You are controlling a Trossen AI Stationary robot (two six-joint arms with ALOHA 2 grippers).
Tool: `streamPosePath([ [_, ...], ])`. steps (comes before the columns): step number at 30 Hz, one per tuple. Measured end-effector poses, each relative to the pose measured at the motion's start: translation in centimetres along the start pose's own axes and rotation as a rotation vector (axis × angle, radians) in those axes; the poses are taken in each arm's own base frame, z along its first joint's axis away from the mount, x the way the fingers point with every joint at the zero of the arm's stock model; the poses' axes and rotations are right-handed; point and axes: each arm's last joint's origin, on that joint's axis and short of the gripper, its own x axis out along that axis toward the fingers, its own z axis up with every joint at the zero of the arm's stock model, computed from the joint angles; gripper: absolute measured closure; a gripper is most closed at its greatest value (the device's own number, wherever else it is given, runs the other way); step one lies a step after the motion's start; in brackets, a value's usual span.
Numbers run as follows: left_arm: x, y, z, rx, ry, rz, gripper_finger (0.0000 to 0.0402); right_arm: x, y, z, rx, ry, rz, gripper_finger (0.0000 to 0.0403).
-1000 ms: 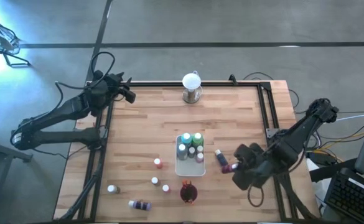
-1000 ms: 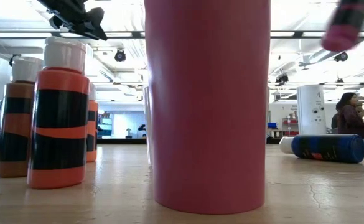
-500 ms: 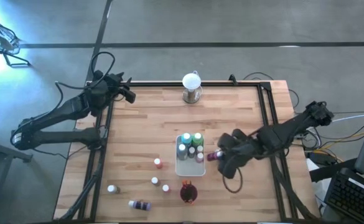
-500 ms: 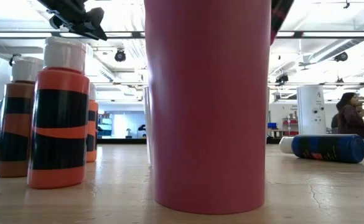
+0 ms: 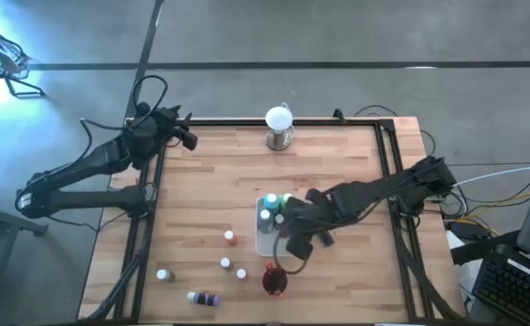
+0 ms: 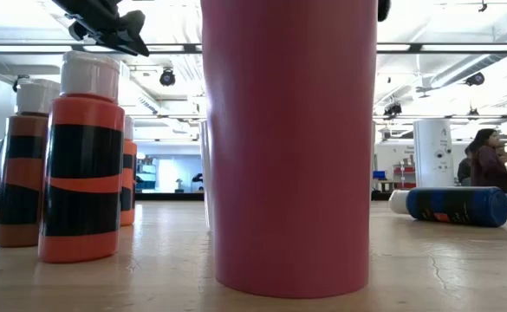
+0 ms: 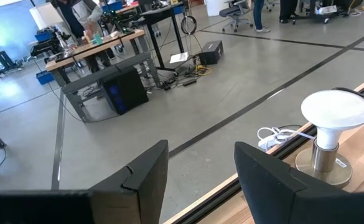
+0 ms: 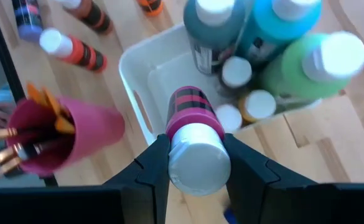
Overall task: Pick & Place Paint Supplies
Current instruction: Put the dark pink paint bottle into the white bin
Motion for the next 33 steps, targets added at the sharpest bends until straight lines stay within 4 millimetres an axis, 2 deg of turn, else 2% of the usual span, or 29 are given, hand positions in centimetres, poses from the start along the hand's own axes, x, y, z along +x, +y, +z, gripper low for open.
streamPosePath([
  [6, 0.0, 0.0, 0.0, 0.0, 0.0, 0.0, 0.0211, 1.3, 0.9, 2.1, 0.01, 0.026, -0.02, 0.0292],
  [16, 0.0, 0.0, 0.0, 0.0, 0.0, 0.0, 0.0211, 4.1, 1.2, 4.1, 0.063, 0.113, -0.065, 0.0292],
  [33, 0.0, 0.0, 0.0, 0.0, 0.0, 0.0, 0.0211, 8.5, -0.7, 3.8, 0.201, 0.217, -0.169, 0.0291],
])
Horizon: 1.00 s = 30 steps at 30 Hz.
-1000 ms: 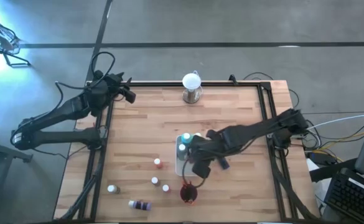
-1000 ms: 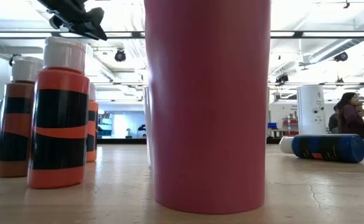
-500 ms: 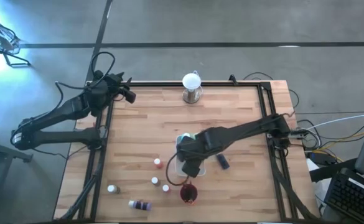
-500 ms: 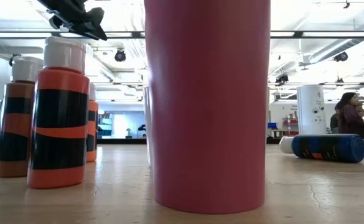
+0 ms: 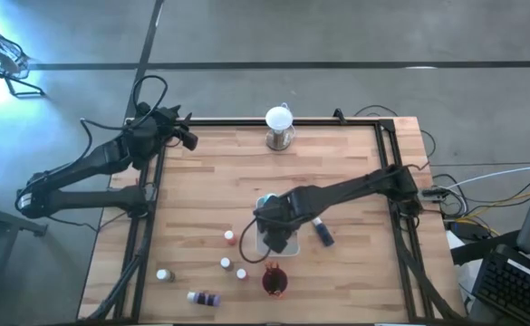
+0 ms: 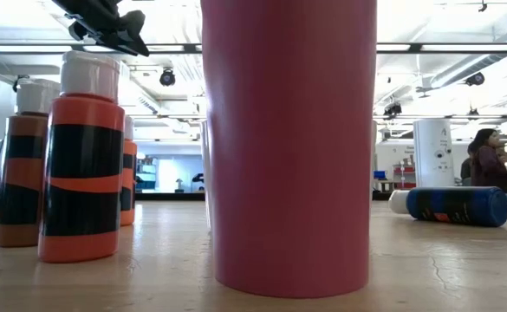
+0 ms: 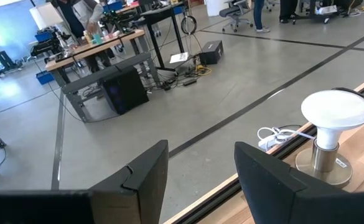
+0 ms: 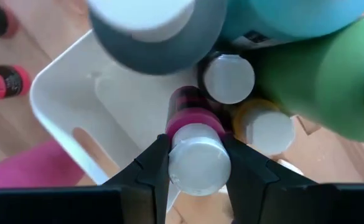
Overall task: Pick & Place Paint Supplies
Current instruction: Put the dark pink paint bottle into the white bin
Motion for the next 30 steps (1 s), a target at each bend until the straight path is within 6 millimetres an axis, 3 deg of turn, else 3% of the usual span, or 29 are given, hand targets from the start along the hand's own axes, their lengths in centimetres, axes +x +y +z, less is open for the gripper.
streamPosePath([
  [12, 0.0, 0.0, 0.0, 0.0, 0.0, 0.0, 0.0211, 1.7, -0.7, 0.3, -0.011, 0.003, -0.003, 0.0288],
  [30, 0.0, 0.0, 0.0, 0.0, 0.0, 0.0, 0.0211, 2.0, -0.8, 0.2, -0.034, 0.006, -0.013, 0.027],
])
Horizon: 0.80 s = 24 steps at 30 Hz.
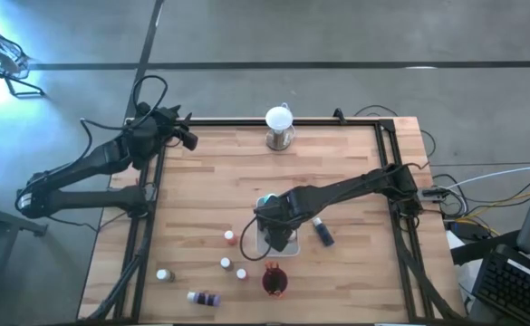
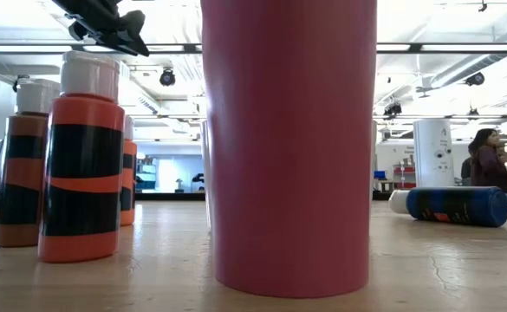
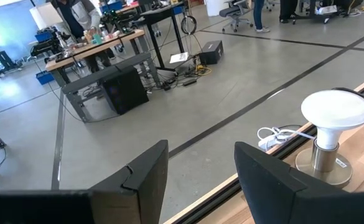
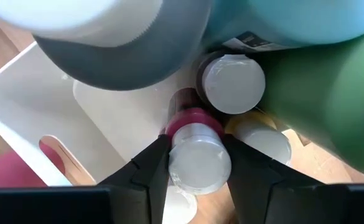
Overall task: Pick & Place Paint Supplies
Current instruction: Put the dark pink paint bottle into the white bin, then put the blue paint bottle into the white bin
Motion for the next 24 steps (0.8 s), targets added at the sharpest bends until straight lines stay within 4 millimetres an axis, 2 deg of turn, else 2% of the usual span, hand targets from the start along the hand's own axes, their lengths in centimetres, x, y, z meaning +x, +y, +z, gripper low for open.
streamPosePath([
  [13, 0.0, 0.0, 0.0, 0.0, 0.0, 0.0, 0.0211, -0.3, -0.1, 0.0, -0.002, -0.001, 0.008, 0.0238],
  [18, 0.0, 0.0, 0.0, 0.0, 0.0, 0.0, 0.0211, -1.8, 0.1, 0.2, 0.001, -0.028, 0.039, 0.0241],
  [24, 0.0, 0.0, 0.0, 0.0, 0.0, 0.0, 0.0211, -4.3, 0.2, 0.1, -0.01, -0.019, 0.035, 0.0268],
])
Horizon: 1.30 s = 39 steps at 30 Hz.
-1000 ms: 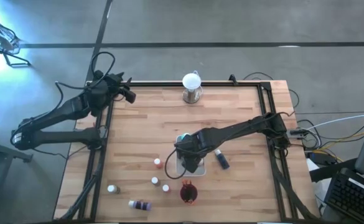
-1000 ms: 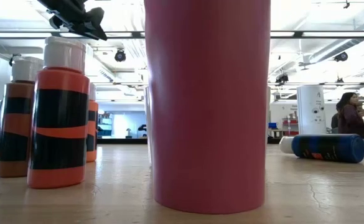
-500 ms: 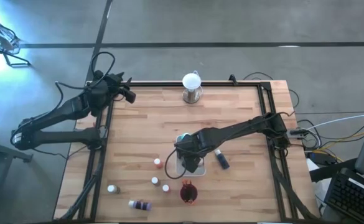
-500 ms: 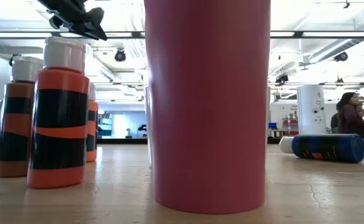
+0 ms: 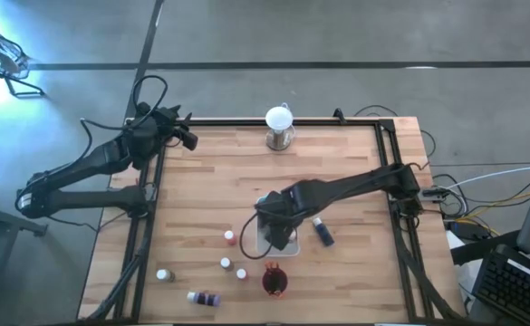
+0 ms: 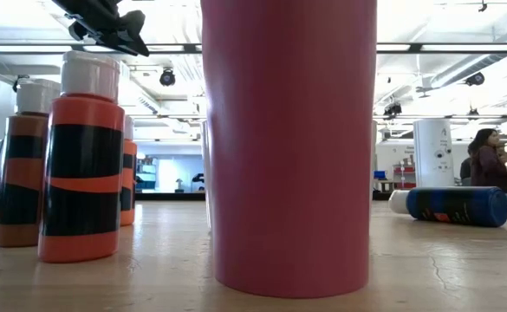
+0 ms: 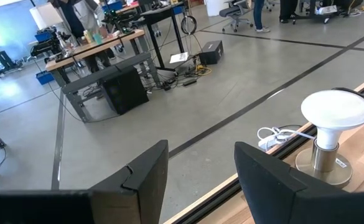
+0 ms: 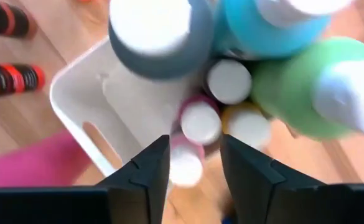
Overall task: Pick & Place Paint Supplies
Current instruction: Put the blue paint bottle into the white bin
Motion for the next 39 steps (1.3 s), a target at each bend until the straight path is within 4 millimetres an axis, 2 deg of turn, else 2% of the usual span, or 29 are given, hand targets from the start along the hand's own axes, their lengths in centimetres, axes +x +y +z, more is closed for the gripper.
streamPosePath([
  [7, 0.0, 0.0, 0.0, 0.0, 0.0, 0.0, 0.0211, -3.5, -0.2, -2.1, 0.003, 0.1, -0.107, 0.0298],
  [14, 0.0, 0.0, 0.0, 0.0, 0.0, -0.001, 0.0211, -6.6, 0.1, -3.9, 0.023, 0.081, -0.008, 0.0312],
  [18, 0.0, 0.0, 0.0, 0.0, 0.001, 0.0, 0.0211, -7.6, -0.3, -5.5, 0.098, 0.047, -0.027, 0.0314],
  [21, 0.0, 0.0, 0.0, 0.001, 0.001, -0.001, 0.0211, -7.9, -0.5, -7.4, 0.155, 0.025, -0.058, 0.0305],
  [24, 0.0, 0.0, 0.0, 0.001, 0.001, -0.001, 0.0211, -7.3, -0.6, -9.5, 0.208, 0.019, -0.109, 0.029],
  [29, 0.0, 0.0, 0.0, 0.002, 0.002, -0.001, 0.0211, -4.8, -0.8, -12.4, 0.26, 0.004, -0.224, 0.026],
  [33, 0.0, 0.0, 0.0, 0.002, 0.002, -0.001, 0.0211, -2.1, -1.0, -13.2, 0.243, 0.016, -0.263, 0.0236],
  [39, 0.0, 0.0, 0.0, 0.001, 0.0, -0.001, 0.0211, 1.2, -2.1, -13.1, 0.181, 0.03, -0.269, 0.0209],
])
